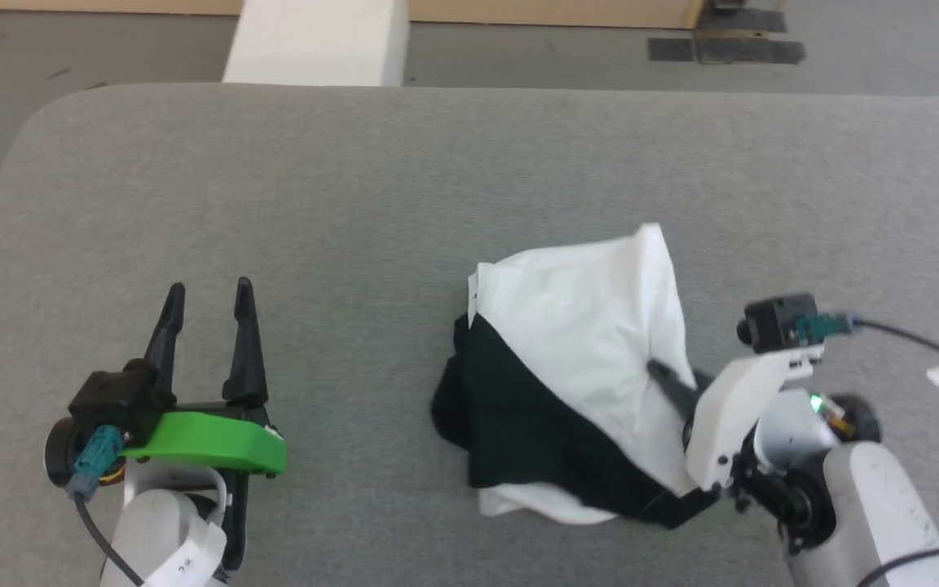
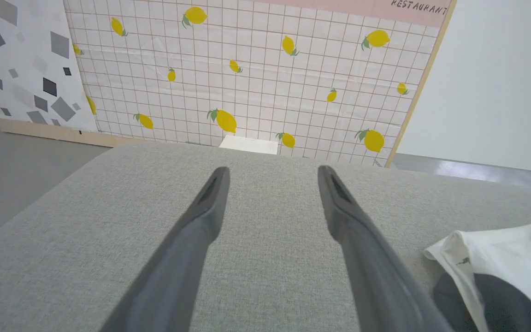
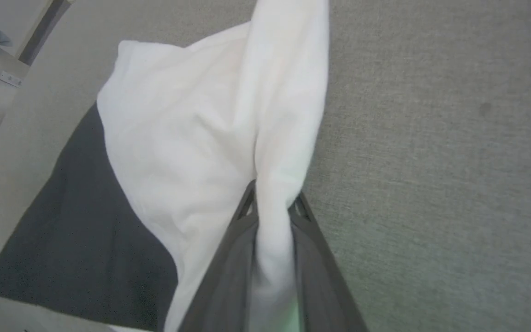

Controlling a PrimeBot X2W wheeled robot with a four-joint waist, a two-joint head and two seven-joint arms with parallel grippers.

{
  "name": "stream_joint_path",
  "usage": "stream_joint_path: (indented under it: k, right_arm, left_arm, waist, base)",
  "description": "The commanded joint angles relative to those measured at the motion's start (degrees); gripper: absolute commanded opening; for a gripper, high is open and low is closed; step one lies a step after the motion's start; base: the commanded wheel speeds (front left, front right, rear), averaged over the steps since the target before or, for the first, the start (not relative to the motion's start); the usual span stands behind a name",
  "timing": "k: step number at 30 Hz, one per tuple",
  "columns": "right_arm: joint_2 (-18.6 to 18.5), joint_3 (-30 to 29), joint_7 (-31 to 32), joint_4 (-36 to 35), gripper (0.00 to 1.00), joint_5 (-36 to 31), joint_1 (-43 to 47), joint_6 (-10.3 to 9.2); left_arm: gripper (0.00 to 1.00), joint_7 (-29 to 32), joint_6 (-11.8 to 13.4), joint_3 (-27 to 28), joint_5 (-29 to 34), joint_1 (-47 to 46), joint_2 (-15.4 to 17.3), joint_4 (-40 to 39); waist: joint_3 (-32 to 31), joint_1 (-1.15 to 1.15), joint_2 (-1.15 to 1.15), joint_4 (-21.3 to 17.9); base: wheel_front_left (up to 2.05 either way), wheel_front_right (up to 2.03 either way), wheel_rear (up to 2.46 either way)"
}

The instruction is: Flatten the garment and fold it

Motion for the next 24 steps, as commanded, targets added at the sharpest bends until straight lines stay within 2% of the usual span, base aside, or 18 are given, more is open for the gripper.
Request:
stream_joint_path:
  k: [1, 5, 11, 16, 24]
  right_arm:
    - [-0.57, -0.07, 0.98, -1.75, 0.00, -2.49, -1.21, -0.08]
    - [-4.94, 0.07, 3.62, -5.58, 0.00, -8.34, -2.21, -0.08]
    - [-14.61, -0.84, 3.95, -6.57, 0.00, -14.30, -4.93, -0.08]
    - [-19.51, -2.26, 0.97, -3.01, 0.00, -17.04, -8.31, -0.08]
    - [-23.68, -4.95, -7.79, 7.89, 0.00, -23.37, -15.40, -0.08]
  left_arm:
    - [1.00, -0.25, -0.39, 0.21, 0.35, -0.04, 0.19, -0.46]
    - [1.00, -0.25, -0.39, 0.17, 0.57, -0.66, 0.60, -1.24]
    - [1.00, -0.25, -0.39, -0.41, 1.02, -2.25, 1.39, -2.53]
    - [1.00, -0.25, -0.39, -1.46, 1.57, -3.88, 2.76, -3.32]
    - [1.00, -0.11, -0.39, -3.55, 2.67, -6.73, 5.28, -3.93]
  waist:
    - [0.80, 0.00, 0.00, -2.69]
    - [1.86, 0.00, 0.00, -6.32]
    - [4.33, 0.00, 0.00, -12.39]
    - [7.12, 0.00, 0.00, -16.99]
    - [11.48, 0.00, 0.00, -21.50]
  base:
    - [0.00, 0.00, 0.00]
    - [0.00, 0.00, 0.00]
    - [0.00, 0.00, 0.00]
    - [0.00, 0.00, 0.00]
    - [0.00, 0.00, 0.00]
